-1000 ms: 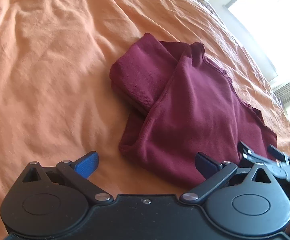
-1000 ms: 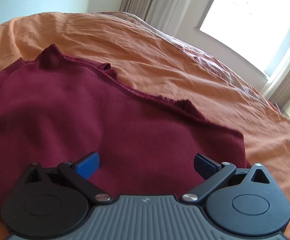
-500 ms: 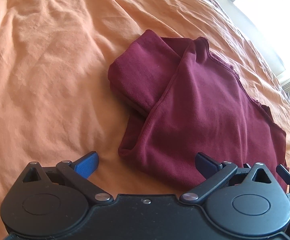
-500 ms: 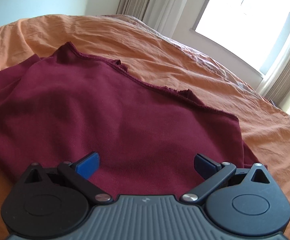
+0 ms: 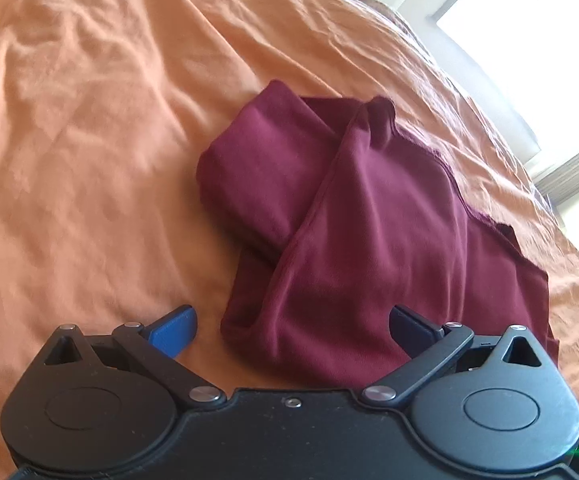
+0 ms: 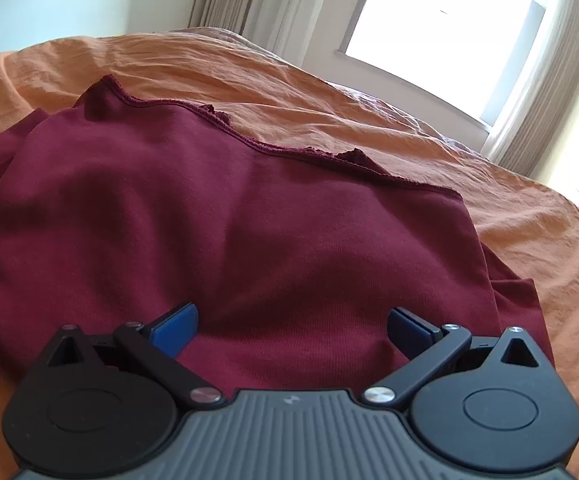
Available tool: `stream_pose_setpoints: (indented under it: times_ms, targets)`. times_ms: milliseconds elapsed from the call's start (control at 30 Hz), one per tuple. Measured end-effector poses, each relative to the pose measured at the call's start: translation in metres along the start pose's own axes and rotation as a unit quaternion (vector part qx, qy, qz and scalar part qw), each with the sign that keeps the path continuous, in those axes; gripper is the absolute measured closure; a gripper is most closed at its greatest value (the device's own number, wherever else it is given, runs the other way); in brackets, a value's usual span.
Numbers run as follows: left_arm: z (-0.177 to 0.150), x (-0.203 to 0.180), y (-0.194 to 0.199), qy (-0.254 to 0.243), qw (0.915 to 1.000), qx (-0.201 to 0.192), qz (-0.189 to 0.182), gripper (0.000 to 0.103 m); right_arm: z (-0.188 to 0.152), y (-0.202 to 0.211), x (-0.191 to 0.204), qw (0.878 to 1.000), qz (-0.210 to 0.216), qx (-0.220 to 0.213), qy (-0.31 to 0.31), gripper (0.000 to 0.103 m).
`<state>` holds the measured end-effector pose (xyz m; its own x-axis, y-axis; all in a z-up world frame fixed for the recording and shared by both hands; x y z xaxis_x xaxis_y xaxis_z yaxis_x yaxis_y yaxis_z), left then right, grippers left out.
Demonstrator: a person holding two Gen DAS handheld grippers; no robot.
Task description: Fold small clothes
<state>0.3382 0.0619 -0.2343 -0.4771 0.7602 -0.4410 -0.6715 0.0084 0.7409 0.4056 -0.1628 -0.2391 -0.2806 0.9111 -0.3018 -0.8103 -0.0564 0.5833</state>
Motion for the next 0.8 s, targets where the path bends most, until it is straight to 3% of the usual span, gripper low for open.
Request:
stream_pose_setpoints:
  times_ms: [200, 300, 467, 800]
  targets:
    - [0.020, -0.005, -0.018, -0.021, 0.9996, -0.017, -0.006, 0.004, 0.001, -0.001, -0.001, 1.000, 0.013, 0.002, 0.010, 0.000]
    - [0.030, -0.007, -0.026, -0.027, 0.9994, -0.013, -0.015, 0.016, 0.000, -0.001, -0.001, 1.000, 0.014, 0.003, 0.004, 0.000]
    - [0.038, -0.003, -0.031, 0.001, 0.9998, -0.014, -0.016, 0.048, 0.000, -0.001, -0.002, 1.000, 0.011, 0.003, -0.001, 0.000]
    - [0.036, -0.002, -0.031, 0.007, 0.9999, -0.008, -0.007, 0.050, -0.001, -0.002, -0.003, 1.000, 0.016, 0.003, -0.002, 0.000]
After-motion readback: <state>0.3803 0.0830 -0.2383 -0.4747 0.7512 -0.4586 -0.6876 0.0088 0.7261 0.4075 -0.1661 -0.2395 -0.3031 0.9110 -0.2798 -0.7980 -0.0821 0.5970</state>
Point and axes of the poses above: each gripper's, at about its wrist camera, not at the fingertips, and y roughly against the way its jaws point, x to its left, z to its top, the point moved 7 cm from there along -y, roughly the way its jaws point, and after that the axes turned 6 degrees about -x, right-handed, at the moved point
